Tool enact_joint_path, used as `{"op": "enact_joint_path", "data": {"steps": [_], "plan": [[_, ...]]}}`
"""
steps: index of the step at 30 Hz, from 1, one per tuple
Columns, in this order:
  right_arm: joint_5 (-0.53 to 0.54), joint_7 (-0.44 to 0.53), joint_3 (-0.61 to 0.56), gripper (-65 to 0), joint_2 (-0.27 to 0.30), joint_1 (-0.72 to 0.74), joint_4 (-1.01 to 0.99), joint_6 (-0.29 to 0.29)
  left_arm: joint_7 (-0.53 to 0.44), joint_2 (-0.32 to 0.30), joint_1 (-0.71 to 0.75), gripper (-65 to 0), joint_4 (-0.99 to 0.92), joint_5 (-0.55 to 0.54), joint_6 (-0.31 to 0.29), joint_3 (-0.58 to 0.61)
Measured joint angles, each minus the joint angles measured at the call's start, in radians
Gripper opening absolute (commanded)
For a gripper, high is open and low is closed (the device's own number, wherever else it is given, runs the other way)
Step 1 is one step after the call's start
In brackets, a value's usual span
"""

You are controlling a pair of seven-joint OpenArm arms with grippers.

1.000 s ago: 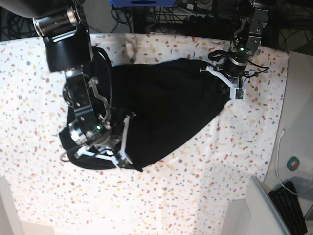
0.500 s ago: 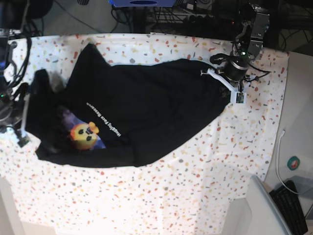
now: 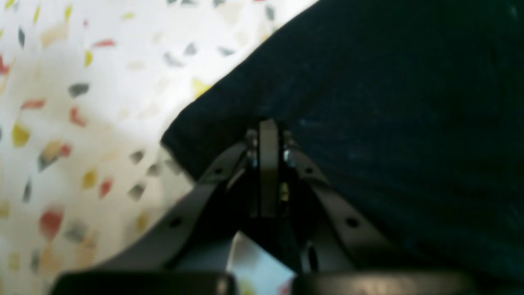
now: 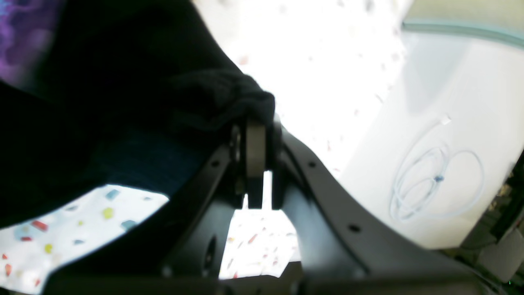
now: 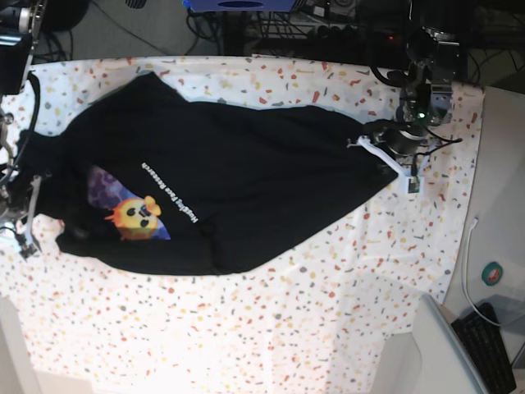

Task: Layout the t-shirt on the table in an organized manner, then fold the t-shirt properly
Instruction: 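Spread the shirt flat with the right gripper, exposing the printed graphic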

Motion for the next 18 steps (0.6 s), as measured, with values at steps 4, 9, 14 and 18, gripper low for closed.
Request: {"op": "enact_joint_path", "data": {"steps": [4,9,14,18], "plan": [[-0.004,0.0,-0.001,-65.0,0.004,0.0,-0.002,0.0,0.143,-0.03,0.068,-48.2,0.166,-0.086,-0.028,-0.135],[0.0,0.001,-0.002,-65.0,-0.019,-0.001,-0.001,0.0,0.144,-0.006,0.243,-47.6,0.429,-0.166,-0.205,-0.082],[-0.002,0.001,-0.005,-65.0,-0.016,-0.008,-0.001,0.0,0.15,0.064,0.306,-48.2,0.37,-0.167,-0.216,0.093],[-0.001,0.001,-0.005,-65.0,-0.016,-0.011,-0.001,0.0,0.09,0.069,0.309,-53.0,0.307,-0.158,-0.209,0.125]]}}
